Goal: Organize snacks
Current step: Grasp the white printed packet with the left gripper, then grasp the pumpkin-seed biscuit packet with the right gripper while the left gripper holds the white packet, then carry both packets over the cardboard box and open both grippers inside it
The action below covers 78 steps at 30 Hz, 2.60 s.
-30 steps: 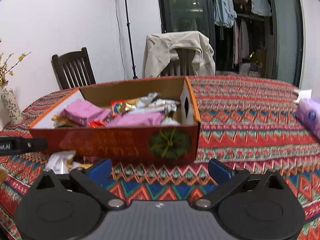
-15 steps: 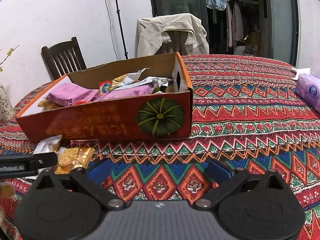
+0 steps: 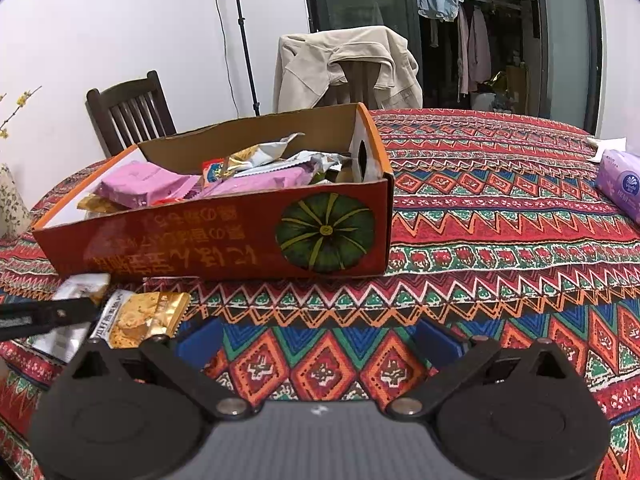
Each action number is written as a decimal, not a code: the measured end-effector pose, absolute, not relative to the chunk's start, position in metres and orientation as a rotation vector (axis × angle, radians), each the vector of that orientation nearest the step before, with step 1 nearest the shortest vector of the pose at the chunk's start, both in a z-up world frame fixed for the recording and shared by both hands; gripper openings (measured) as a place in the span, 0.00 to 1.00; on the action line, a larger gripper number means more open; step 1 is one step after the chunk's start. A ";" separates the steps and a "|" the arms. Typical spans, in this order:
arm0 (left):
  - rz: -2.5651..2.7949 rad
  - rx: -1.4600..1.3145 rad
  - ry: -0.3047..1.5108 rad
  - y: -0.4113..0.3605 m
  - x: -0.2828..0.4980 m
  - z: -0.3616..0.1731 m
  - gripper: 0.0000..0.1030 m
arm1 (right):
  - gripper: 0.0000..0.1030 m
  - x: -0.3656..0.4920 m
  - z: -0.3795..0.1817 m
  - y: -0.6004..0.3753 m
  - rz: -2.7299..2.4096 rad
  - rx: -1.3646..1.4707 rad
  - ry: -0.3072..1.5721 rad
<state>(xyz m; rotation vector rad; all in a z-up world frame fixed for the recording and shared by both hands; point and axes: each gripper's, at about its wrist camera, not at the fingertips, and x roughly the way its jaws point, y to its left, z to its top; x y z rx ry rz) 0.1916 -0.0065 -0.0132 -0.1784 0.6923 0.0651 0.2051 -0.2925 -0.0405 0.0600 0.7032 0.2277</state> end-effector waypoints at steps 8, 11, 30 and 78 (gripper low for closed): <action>0.096 -0.185 0.627 0.023 0.171 -0.002 0.42 | 1.00 0.197 -0.032 -0.270 0.269 -0.015 0.661; 0.104 -0.190 0.610 0.032 0.168 -0.001 0.42 | 1.00 0.196 -0.027 -0.249 0.338 0.006 0.699; 0.069 -0.256 0.608 0.065 0.162 -0.014 0.42 | 1.00 0.210 -0.038 -0.151 0.277 -0.100 0.783; -0.015 -0.141 0.394 0.012 0.178 0.072 0.42 | 0.57 0.182 0.050 -0.219 0.343 -0.027 0.405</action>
